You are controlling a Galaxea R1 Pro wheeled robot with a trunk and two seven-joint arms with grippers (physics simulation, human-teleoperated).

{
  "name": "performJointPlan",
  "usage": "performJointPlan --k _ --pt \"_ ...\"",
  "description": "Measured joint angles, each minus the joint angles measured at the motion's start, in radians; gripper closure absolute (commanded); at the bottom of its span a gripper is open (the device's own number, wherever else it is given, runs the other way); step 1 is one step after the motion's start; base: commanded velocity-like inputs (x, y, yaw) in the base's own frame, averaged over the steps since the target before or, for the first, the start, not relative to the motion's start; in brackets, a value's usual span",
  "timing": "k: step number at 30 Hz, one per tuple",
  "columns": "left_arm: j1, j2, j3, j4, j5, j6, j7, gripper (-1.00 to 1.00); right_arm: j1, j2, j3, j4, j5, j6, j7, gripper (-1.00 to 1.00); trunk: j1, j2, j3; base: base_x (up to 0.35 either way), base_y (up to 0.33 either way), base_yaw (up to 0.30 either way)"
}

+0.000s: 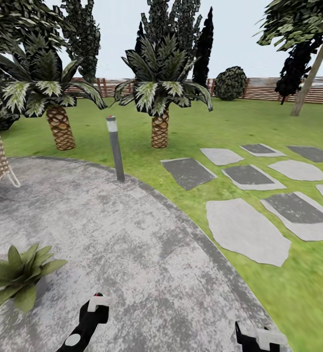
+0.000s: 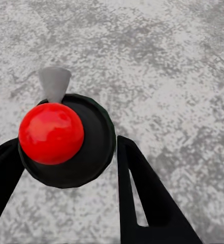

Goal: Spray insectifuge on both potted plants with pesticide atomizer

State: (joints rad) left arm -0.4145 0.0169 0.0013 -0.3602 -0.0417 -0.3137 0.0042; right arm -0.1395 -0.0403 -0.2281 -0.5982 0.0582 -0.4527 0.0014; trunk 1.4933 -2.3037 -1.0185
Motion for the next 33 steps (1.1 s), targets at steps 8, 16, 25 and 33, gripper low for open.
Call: performJointPlan --k 8,16,25,33 --pt "0.0 0.0 0.0 0.0 0.0 0.001 0.0 1.0 0.0 0.0 0.0 0.0 0.0 0.0 0.0 -1.0 0.0 0.0 0.005 -0.079 0.285 0.268" --pt "0.0 0.0 0.0 0.0 0.001 0.0 0.0 1.0 0.0 0.0 0.0 0.0 0.0 0.0 0.0 -1.0 0.0 0.0 0.01 -0.001 0.306 0.268" --pt "0.0 0.0 0.0 0.0 0.0 0.0 0.0 1.0 0.0 0.0 0.0 -0.002 0.0 0.0 0.0 -1.0 0.0 0.0 0.014 -0.099 0.286 0.135" --pt "0.0 0.0 0.0 0.0 0.001 0.0 0.0 1.0 0.0 0.0 0.0 -0.002 0.0 0.001 0.0 -1.0 0.0 0.0 0.014 -0.232 0.239 0.003"
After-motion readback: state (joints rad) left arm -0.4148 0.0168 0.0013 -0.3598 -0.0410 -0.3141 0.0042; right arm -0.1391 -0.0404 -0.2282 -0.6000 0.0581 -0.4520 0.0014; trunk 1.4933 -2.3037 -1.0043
